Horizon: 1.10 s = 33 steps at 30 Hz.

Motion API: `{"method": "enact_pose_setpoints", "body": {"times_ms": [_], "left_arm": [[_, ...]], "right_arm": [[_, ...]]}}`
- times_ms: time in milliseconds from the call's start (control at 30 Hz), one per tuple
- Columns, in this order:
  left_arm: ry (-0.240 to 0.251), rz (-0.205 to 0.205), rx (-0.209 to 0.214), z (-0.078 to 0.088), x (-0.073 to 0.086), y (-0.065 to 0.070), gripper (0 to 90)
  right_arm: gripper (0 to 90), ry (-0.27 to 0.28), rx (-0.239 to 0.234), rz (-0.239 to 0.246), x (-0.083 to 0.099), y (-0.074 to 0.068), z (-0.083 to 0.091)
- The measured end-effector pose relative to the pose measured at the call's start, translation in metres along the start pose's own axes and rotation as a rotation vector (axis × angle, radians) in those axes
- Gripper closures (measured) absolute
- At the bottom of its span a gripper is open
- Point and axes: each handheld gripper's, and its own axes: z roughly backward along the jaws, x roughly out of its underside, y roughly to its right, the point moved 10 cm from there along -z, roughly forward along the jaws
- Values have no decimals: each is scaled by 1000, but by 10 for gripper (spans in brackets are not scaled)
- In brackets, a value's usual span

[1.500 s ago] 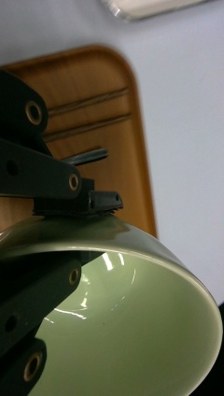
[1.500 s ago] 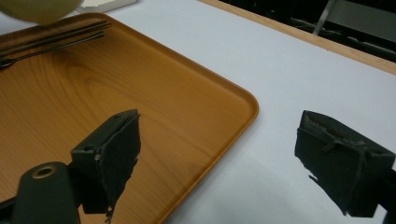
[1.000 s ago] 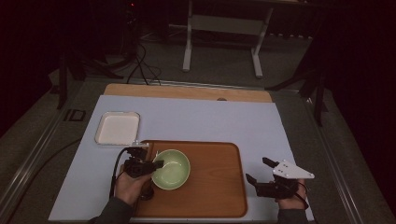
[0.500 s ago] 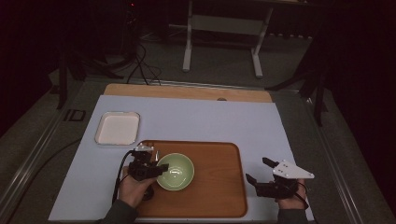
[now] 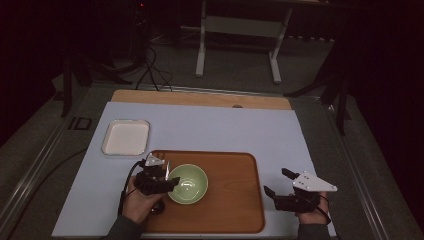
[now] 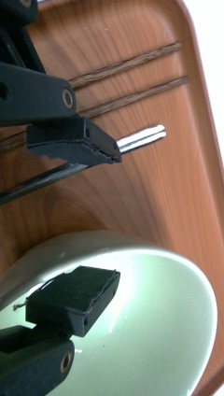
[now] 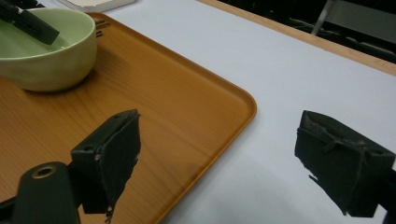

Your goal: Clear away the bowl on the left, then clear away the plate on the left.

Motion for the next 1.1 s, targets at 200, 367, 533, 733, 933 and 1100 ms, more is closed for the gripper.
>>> {"method": "enact_pose_setpoints", "body": {"times_ms": [200, 367, 533, 733, 933, 1100], "left_arm": [[51, -38, 16, 12, -7, 3, 347], [107, -5, 54, 20, -12, 1, 342], [132, -8, 53, 24, -13, 0, 342], [172, -2, 30, 34, -19, -7, 340], [209, 32, -6, 45, -23, -21, 359], [225, 47, -42, 58, -28, -36, 380]], "right_arm": [[138, 0, 4, -1, 0, 1, 1], [139, 0, 6, -1, 0, 2, 1], [139, -2, 6, -1, 1, 1, 1], [138, -4, 1, -5, 2, 1, 0], [138, -5, 1, -2, 2, 1, 0], [139, -8, 0, -3, 2, 1, -1]]}}
